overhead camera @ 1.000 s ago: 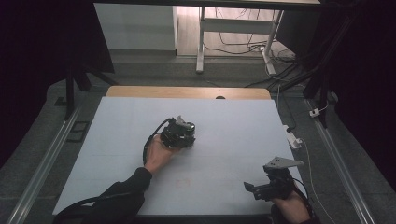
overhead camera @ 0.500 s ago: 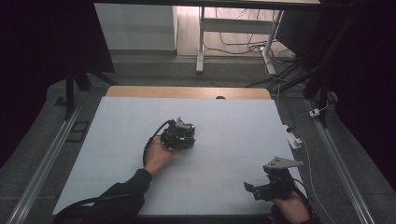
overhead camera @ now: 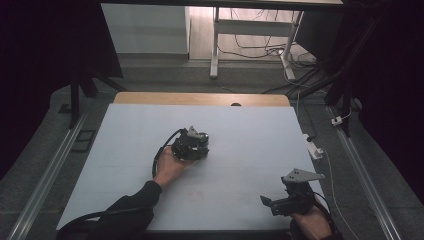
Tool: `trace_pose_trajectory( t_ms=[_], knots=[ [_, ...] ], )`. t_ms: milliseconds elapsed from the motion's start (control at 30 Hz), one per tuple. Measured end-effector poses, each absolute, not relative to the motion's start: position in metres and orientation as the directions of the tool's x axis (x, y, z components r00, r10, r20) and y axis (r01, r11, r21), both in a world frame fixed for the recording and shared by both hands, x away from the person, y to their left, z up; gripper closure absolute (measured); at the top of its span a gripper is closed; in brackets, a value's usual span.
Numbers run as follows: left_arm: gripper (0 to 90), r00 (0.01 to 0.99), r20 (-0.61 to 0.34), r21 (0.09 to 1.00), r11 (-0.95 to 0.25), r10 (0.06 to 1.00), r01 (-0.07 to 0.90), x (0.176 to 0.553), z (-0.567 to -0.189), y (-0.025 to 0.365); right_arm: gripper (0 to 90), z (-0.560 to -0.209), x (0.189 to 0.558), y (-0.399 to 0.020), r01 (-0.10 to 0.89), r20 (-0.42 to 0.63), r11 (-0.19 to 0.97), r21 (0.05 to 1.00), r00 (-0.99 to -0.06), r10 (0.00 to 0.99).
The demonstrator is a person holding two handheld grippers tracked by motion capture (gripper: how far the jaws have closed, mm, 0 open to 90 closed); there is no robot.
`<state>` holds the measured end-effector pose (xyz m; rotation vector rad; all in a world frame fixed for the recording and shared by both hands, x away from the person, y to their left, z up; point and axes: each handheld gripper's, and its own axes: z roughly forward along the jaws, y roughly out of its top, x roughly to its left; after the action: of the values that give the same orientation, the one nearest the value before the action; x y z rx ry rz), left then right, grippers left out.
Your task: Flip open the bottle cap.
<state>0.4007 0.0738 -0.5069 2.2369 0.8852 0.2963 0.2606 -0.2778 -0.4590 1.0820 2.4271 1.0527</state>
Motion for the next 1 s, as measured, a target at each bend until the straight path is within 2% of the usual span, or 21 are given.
trace_pose_trajectory(
  t_ms=[1000],
  knots=[
    [53.7,0.746,-0.043,0.689,-0.521,0.665,0.504,0.401,-0.508,0.075,0.0,-0.449,0.275,-0.247,0.479,0.141,0.41,0.776,-0.765,0.628]
  ],
)
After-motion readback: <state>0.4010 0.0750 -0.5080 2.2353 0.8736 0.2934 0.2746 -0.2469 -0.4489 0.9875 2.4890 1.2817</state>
